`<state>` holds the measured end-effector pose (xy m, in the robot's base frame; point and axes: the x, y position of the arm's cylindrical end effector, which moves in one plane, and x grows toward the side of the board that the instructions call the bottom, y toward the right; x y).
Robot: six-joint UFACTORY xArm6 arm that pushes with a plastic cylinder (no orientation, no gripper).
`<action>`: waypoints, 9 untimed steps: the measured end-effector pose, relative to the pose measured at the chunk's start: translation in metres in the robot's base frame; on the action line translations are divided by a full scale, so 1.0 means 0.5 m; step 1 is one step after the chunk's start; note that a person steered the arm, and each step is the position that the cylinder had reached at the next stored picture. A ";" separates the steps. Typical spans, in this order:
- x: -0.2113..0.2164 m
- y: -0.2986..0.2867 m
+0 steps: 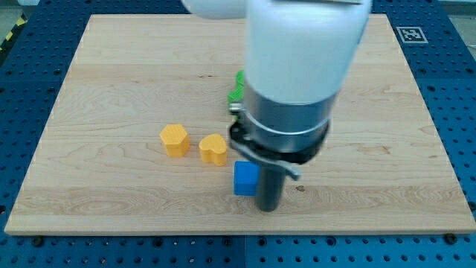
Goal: Slide blue cube towards bottom right
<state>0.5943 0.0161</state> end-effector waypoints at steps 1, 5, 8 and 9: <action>0.001 -0.147; -0.058 -0.006; -0.058 0.002; -0.058 0.008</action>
<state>0.5653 0.0199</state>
